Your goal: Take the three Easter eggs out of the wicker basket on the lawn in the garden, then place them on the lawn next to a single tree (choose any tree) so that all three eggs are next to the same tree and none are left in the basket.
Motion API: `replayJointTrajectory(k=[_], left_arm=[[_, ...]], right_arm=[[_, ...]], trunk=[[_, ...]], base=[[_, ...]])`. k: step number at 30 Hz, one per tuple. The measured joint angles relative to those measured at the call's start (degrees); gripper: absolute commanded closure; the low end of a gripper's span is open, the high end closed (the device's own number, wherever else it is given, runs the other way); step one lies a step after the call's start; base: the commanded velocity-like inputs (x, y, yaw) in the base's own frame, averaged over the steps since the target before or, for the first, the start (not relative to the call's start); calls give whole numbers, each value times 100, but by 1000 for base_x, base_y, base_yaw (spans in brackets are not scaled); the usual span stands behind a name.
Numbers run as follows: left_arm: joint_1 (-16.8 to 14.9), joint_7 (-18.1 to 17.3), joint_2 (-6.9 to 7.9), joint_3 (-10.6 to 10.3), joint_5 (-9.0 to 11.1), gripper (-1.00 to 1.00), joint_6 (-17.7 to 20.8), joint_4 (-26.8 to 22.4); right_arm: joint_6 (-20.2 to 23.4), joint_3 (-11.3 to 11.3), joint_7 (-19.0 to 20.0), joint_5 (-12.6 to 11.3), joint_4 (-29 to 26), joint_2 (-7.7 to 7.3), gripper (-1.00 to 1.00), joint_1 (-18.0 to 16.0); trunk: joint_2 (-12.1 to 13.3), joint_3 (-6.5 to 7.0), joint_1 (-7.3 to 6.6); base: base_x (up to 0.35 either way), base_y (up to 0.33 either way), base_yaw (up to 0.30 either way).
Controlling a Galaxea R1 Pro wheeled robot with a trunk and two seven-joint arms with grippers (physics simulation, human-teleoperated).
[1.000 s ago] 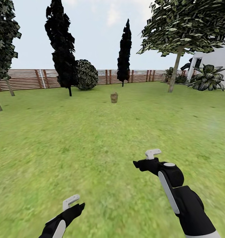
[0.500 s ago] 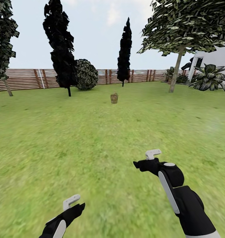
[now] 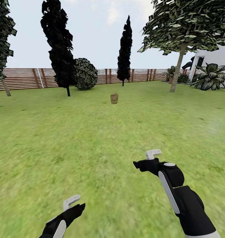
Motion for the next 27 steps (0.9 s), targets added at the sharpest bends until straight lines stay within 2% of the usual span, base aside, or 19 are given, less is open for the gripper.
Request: replayJointTrajectory(k=[27], left_arm=[[0,-1,13,-1,0,-100,-9,32]], right_arm=[[-86,-1,9,-19,0,0,-100,-1]], trunk=[[0,-33,0]], base=[[339,0,0]])
